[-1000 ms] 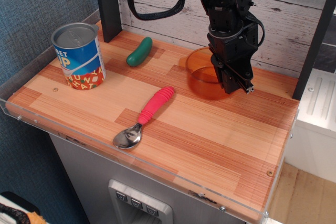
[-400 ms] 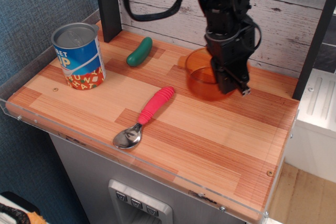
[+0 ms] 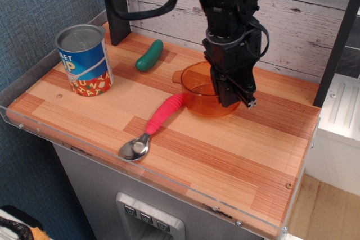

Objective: Move orange pot to bottom right of red fork

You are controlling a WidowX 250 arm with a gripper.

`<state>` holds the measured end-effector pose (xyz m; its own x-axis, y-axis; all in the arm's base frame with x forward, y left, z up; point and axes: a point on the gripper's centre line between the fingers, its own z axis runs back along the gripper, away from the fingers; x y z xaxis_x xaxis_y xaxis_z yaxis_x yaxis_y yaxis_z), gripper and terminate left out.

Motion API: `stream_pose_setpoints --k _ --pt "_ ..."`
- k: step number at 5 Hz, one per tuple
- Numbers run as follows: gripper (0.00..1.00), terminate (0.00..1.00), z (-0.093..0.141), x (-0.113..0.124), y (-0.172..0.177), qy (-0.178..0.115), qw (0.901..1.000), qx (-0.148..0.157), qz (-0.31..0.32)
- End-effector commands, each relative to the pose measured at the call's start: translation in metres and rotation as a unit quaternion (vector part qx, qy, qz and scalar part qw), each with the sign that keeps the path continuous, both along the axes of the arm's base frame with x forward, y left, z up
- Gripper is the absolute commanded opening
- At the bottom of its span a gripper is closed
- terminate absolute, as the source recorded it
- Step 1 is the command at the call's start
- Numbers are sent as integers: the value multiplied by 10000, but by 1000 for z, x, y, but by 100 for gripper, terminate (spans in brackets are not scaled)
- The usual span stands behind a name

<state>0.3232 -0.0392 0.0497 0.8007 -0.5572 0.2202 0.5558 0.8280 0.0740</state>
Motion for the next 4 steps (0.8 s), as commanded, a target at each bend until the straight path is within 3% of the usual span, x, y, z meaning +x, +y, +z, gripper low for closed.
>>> stream_pose_setpoints --k 1,2,4 --pt "0 0 21 -38 -7 -512 9984 188 -113" --pt "0 0 24 -53 -14 -752 9958 243 -469" --pt "0 0 11 -86 -29 -782 9945 260 -648"
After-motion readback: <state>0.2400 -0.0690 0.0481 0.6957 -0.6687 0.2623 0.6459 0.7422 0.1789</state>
